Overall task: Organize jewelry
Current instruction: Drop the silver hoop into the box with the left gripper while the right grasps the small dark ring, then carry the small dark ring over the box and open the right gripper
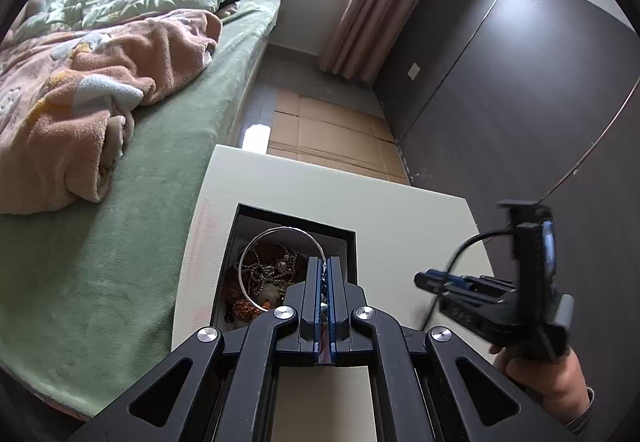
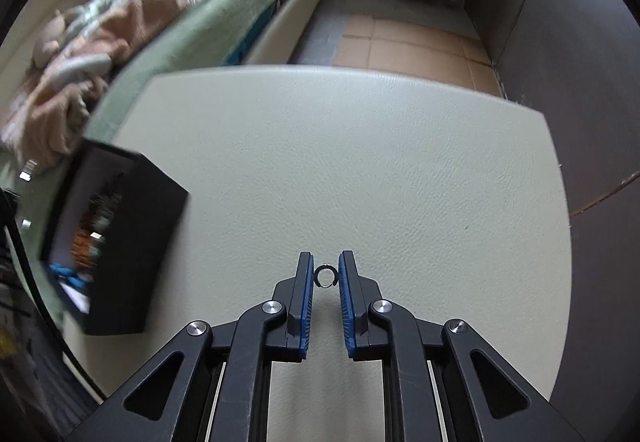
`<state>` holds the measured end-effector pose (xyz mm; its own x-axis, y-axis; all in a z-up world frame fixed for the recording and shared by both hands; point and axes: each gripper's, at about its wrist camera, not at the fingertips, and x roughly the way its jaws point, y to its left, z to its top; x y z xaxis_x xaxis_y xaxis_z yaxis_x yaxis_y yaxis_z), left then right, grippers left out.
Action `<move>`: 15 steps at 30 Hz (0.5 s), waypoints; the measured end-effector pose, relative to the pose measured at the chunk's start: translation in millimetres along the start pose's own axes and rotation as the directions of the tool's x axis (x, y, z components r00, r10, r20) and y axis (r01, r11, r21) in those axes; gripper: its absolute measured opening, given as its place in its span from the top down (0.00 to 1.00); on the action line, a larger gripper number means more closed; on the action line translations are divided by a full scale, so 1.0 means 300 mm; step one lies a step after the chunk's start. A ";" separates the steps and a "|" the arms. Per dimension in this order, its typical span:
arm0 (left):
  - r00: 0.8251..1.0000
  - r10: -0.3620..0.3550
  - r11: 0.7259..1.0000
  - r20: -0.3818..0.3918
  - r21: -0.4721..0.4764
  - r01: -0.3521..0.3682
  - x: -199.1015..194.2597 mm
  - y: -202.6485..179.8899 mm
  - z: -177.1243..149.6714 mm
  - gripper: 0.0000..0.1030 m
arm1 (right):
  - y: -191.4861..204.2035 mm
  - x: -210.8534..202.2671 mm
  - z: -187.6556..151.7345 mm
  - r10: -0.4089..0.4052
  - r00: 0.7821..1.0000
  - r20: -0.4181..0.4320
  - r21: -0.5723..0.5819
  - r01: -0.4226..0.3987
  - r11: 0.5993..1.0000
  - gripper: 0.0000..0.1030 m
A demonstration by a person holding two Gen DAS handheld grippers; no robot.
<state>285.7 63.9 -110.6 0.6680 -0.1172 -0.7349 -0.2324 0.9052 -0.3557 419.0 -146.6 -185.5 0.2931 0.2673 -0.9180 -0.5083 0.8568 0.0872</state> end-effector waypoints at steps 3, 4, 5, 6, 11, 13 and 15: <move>0.999 -0.027 0.999 -0.019 -0.032 0.026 0.001 0.017 0.001 0.98 | -0.003 -0.079 0.003 0.058 0.996 0.063 0.031 -0.060 0.998 0.86; 0.999 -0.045 0.998 -0.026 -0.049 0.043 0.003 0.026 0.002 0.98 | 0.002 -0.097 0.003 0.076 0.994 0.078 0.037 -0.079 0.996 0.86; 0.997 -0.064 0.996 -0.039 -0.067 0.061 0.009 0.036 0.003 0.97 | 0.005 -0.123 0.002 0.100 0.990 0.095 0.043 -0.105 0.994 0.86; 0.996 -0.070 0.995 -0.052 -0.078 0.066 0.013 0.041 0.004 0.97 | 0.012 -0.139 0.003 0.120 0.987 0.108 0.045 -0.126 0.991 0.86; 0.994 -0.060 0.992 -0.095 -0.116 0.049 0.021 0.070 -0.001 0.66 | 0.093 -0.219 0.001 0.235 0.960 0.154 0.006 -0.239 0.971 0.86; 0.995 -0.078 0.989 -0.070 -0.129 0.068 -0.001 0.081 -0.004 0.37 | 0.130 -0.224 0.005 0.259 0.954 0.152 -0.014 -0.260 0.965 0.86; 0.997 -0.074 0.988 -0.025 -0.137 0.070 -0.039 0.095 -0.007 0.33 | 0.162 -0.225 0.009 0.278 0.950 0.144 -0.027 -0.277 0.961 0.86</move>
<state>269.8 90.4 -113.4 0.6653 -0.1946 -0.7208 -0.2793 0.8304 -0.4820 376.6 -121.9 -118.2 0.2540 0.5552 -0.7920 -0.5913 0.7371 0.3271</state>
